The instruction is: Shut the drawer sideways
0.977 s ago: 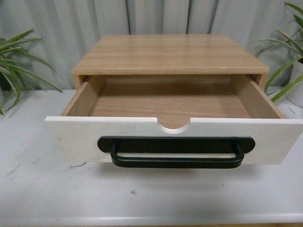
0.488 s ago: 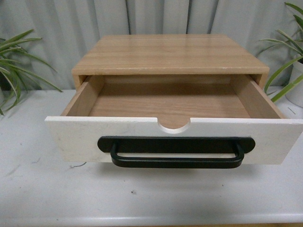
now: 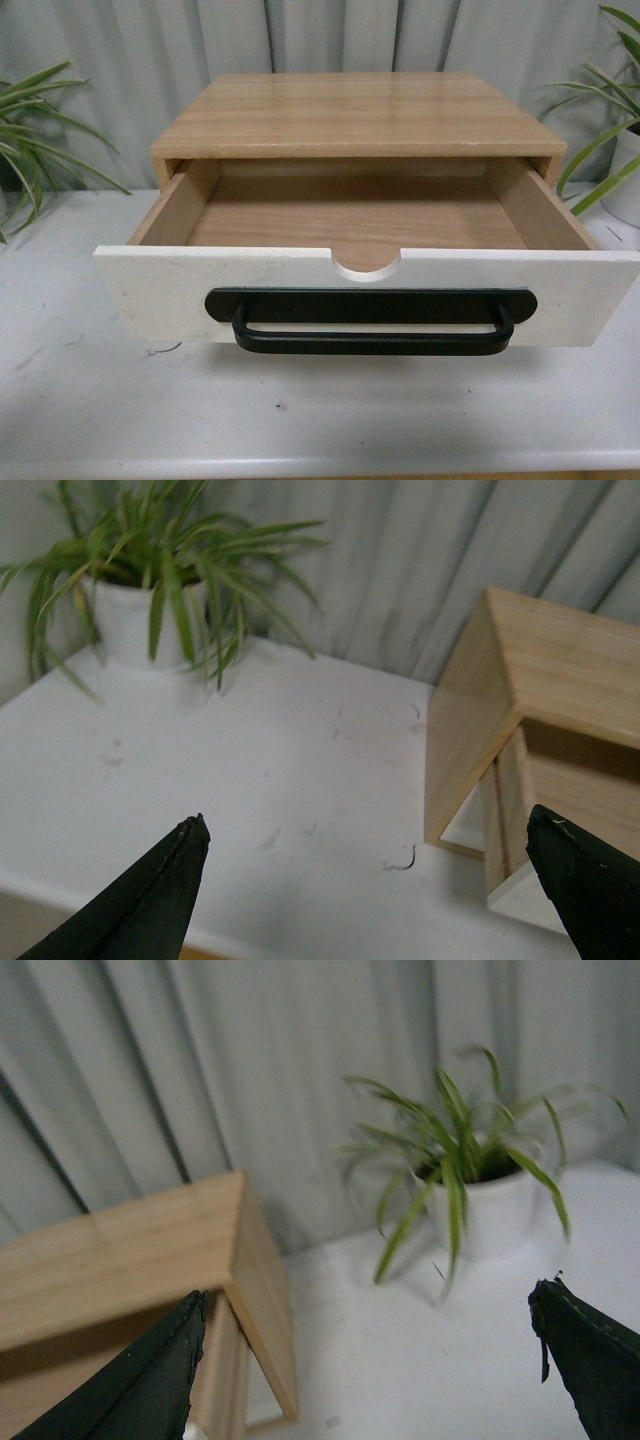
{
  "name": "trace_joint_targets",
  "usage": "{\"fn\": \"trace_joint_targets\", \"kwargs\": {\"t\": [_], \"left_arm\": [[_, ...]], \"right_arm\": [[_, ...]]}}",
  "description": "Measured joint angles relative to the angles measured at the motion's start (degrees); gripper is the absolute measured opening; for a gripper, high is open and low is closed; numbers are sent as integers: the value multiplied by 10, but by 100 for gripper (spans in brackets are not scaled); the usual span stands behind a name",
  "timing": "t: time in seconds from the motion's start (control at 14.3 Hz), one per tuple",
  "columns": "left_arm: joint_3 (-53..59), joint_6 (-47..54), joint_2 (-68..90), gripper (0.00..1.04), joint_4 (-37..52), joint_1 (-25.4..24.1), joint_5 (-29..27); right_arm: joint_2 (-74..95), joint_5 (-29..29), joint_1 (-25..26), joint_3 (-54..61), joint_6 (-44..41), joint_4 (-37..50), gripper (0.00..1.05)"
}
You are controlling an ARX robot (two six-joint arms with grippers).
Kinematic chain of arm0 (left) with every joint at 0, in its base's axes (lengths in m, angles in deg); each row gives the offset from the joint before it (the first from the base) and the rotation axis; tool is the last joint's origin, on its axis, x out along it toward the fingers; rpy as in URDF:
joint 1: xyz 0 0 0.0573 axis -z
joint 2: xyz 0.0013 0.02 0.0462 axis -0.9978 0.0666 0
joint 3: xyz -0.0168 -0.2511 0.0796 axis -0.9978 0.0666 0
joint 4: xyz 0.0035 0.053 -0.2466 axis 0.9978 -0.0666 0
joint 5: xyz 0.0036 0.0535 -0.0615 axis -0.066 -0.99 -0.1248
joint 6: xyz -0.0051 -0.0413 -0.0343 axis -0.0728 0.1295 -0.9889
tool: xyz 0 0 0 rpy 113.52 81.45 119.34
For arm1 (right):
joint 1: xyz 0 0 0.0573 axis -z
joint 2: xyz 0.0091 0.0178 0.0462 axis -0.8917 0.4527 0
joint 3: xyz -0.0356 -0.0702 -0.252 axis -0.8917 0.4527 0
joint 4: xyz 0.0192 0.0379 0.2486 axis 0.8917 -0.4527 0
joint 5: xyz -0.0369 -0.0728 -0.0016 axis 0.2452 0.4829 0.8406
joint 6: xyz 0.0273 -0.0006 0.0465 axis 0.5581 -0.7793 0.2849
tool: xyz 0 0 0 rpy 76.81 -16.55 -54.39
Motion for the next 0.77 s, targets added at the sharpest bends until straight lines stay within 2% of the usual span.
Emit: {"fn": "trace_joint_targets", "kwargs": {"t": [0.14,0.28,0.35,0.42,0.56,0.63,0.7,0.77], "left_arm": [[-58,154,120,98,91,57,21],[-109,334,208,98,123,125,61],[-130,421,241,98,108,154,71],[-166,545,283,98,65,190,101],[-204,663,329,98,10,216,135],[-217,753,374,98,-35,231,149],[-220,816,444,98,6,231,128],[-220,824,486,98,42,229,118]], "right_arm": [[183,-44,-40,-85,-123,138,98],[309,-82,-95,-160,-315,147,98],[342,-102,-124,-188,-428,113,98],[368,-123,-154,-219,-603,37,98],[386,-129,-169,-256,-797,-76,98],[407,-123,-176,-282,-939,-175,98],[436,-111,-192,-293,-987,-210,98],[455,-106,-198,-299,-989,-212,98]]}}
